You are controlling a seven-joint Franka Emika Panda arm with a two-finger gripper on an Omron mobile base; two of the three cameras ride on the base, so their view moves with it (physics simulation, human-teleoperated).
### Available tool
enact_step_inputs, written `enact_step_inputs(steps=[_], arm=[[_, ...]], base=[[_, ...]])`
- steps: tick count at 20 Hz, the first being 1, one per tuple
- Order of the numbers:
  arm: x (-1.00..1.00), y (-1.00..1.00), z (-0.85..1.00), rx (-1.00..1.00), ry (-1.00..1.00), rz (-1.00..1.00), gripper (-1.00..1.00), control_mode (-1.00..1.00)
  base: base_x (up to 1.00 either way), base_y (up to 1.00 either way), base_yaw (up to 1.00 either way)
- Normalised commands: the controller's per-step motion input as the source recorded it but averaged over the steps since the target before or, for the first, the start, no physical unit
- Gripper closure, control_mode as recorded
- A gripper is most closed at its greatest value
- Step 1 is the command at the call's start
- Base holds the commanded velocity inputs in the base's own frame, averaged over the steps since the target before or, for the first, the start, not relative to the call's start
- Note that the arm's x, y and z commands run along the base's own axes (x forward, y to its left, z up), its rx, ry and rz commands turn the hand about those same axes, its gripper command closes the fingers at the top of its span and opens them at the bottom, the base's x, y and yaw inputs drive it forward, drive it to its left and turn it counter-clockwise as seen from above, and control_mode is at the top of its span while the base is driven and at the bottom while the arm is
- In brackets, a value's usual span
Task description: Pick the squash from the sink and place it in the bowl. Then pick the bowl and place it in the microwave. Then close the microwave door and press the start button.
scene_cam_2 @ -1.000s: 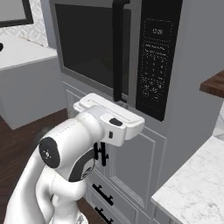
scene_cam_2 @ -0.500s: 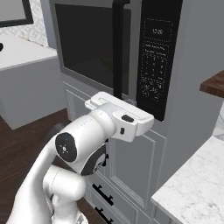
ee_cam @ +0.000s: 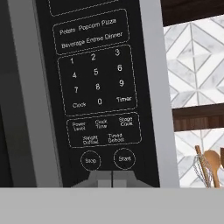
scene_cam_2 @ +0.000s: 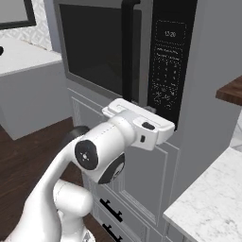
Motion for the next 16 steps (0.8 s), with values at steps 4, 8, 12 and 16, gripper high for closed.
enact_step_inputs(steps=[4,8,12,16], arm=[[0.26,-0.26,0.0,0.0,0.0,0.0,1.0,-1.0],[0.23,-0.22,-0.09,0.0,0.0,0.0,1.0,-1.0],[0.31,-0.08,-0.16,0.0,0.0,0.0,1.0,-1.0],[0.29,-0.19,-0.12,0.0,0.0,0.0,1.0,-1.0]], base=[[0.0,0.0,0.0],[0.0,0.0,0.0],[0.0,0.0,0.0],[0.0,0.0,0.0]])
